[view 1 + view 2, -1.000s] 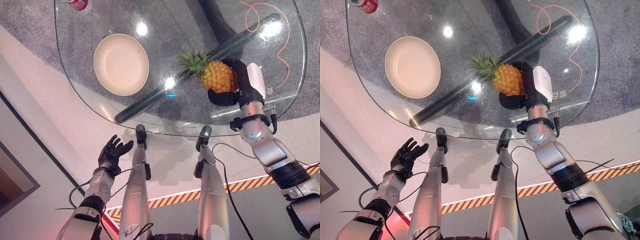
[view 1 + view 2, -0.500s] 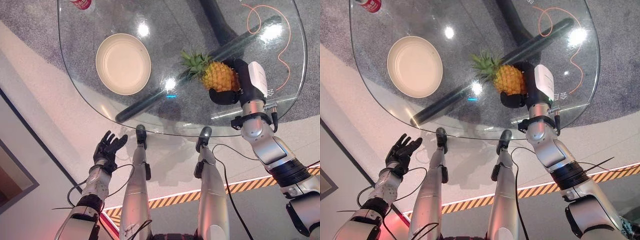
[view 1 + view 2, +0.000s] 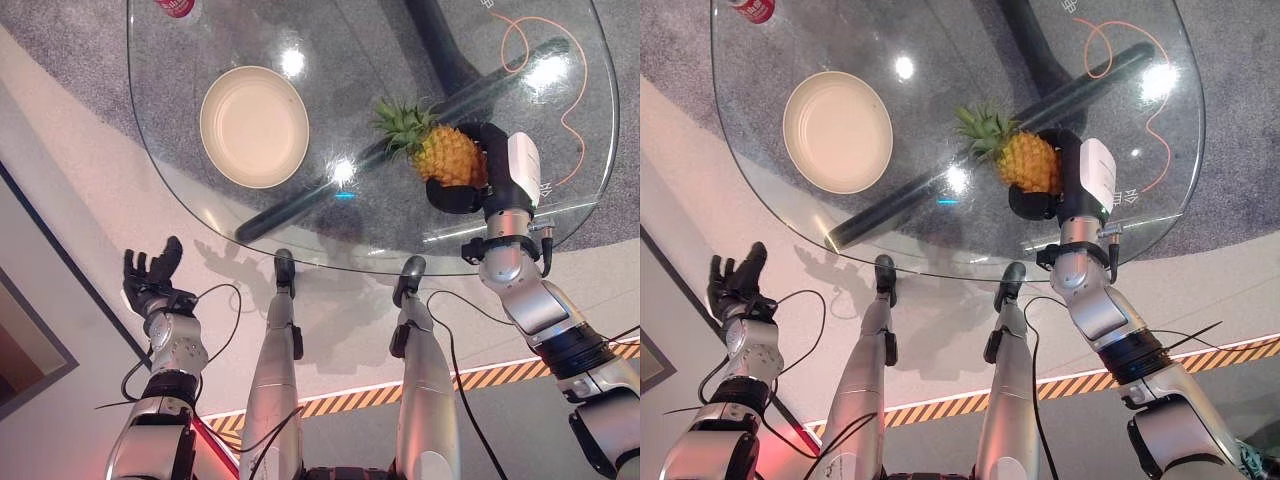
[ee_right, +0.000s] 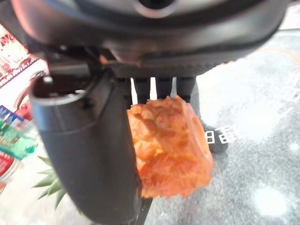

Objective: Pick up the fruit to the plate

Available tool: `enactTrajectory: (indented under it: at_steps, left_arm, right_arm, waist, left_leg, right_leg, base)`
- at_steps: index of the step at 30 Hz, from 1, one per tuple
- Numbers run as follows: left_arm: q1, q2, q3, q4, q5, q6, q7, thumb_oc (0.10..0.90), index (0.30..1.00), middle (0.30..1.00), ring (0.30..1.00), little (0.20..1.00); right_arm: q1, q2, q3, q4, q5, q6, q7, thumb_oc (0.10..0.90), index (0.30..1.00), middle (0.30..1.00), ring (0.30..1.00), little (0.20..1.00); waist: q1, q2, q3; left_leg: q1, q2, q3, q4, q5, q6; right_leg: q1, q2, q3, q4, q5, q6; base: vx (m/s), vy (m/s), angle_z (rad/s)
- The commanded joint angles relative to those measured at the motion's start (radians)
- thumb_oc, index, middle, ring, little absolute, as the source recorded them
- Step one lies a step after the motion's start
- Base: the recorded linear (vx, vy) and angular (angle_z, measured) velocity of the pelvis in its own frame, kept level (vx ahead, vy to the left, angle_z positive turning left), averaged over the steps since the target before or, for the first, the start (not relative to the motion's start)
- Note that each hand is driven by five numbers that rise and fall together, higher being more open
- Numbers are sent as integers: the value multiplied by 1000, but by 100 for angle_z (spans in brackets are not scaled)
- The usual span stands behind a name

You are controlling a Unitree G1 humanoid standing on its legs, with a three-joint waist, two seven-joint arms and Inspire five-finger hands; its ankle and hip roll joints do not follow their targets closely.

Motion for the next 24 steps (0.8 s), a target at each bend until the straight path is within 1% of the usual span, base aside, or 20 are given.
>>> enactTrajectory:
  at_steps: [1,3,5,8,10,11,12,14,16,17,18,24]
  left_arm:
    - [-12,89,67,-53,120,-157,147,800,900,900,900,900]
    - [-19,85,72,-91,166,-189,194,800,900,900,900,900]
    - [-27,84,77,-120,195,-216,217,800,900,900,900,900]
    - [-25,76,79,-153,243,-233,247,800,900,900,900,900]
    - [-38,70,82,-217,295,-251,276,800,900,900,900,900]
    - [-35,64,82,-246,318,-265,275,800,900,900,900,900]
    - [-38,63,84,-260,329,-272,272,800,900,900,900,900]
    - [-34,54,81,-304,379,-292,265,800,900,900,900,900]
    - [-37,45,77,-355,430,-291,265,800,900,900,900,900]
    - [-35,45,72,-404,456,-288,236,800,900,900,900,900]
    - [-38,46,70,-412,459,-286,234,800,900,900,900,900]
    - [-55,65,47,-547,424,-258,92,800,900,900,900,900]
  right_arm:
    - [-8,-3,-119,-13,-7,-76,-188,100,300,300,300,200]
    - [-2,16,-137,-19,-15,-95,-226,100,300,300,300,200]
    - [-2,25,-153,-26,-20,-109,-250,100,300,300,300,200]
    - [3,34,-163,-29,-28,-126,-269,100,300,300,300,200]
    - [5,47,-184,-45,-46,-148,-305,100,300,300,300,200]
    - [13,55,-194,-51,-56,-165,-321,100,300,300,300,200]
    - [13,58,-200,-52,-59,-172,-324,100,300,300,300,200]
    - [17,69,-214,-56,-70,-193,-332,100,300,300,300,200]
    - [19,78,-228,-63,-80,-200,-328,100,300,300,300,200]
    - [25,85,-238,-72,-84,-209,-327,100,300,300,300,200]
    - [23,85,-241,-74,-85,-210,-326,100,300,300,300,200]
    - [23,101,-264,-96,-121,-260,-316,100,300,300,300,200]
  waist:
    - [-14,-35,-20]
    - [-12,-33,-20]
    - [-12,-33,-20]
    - [-10,-32,-20]
    - [-10,-31,-20]
    - [-9,-29,-20]
    - [-9,-28,-20]
    - [-7,-26,-20]
    - [-4,-25,-20]
    - [-1,-23,-20]
    - [-1,-23,-20]
    - [-1,-20,-20]
  left_leg:
    - [-43,-35,-12,90,-84,13]
    - [-44,-36,-13,89,-86,13]
    - [-53,-39,-16,88,-80,14]
    - [-49,-38,-17,91,-89,12]
    - [-60,-39,-16,88,-82,13]
    - [-55,-38,-16,89,-89,11]
    - [-64,-39,-16,89,-82,13]
    - [-66,-40,-17,90,-83,13]
    - [-67,-40,-16,89,-85,13]
    - [-58,-38,-15,90,-93,11]
    - [-65,-39,-15,88,-86,12]
    - [-56,-33,-10,89,-94,9]
  right_leg:
    - [-28,38,-12,8,-22,-9]
    - [-29,39,-11,6,-22,-8]
    - [-38,39,-10,4,-14,-9]
    - [-34,40,-9,7,-22,-7]
    - [-42,38,-8,2,-14,-7]
    - [-38,38,-7,4,-22,-6]
    - [-46,37,-7,2,-15,-7]
    - [-47,37,-6,4,-15,-6]
    - [-47,36,-7,3,-15,-5]
    - [-36,36,-7,3,-22,-2]
    - [-43,35,-8,0,-14,-3]
    - [-32,31,-8,0,-19,2]
  base:
    - [0,0,0]
    - [0,0,0]
    - [0,0,0]
    - [0,0,0]
    - [0,0,0]
    - [0,0,0]
    - [0,0,0]
    - [0,0,0]
    - [0,0,0]
    - [0,0,0]
    - [0,0,0]
    - [0,0,0]
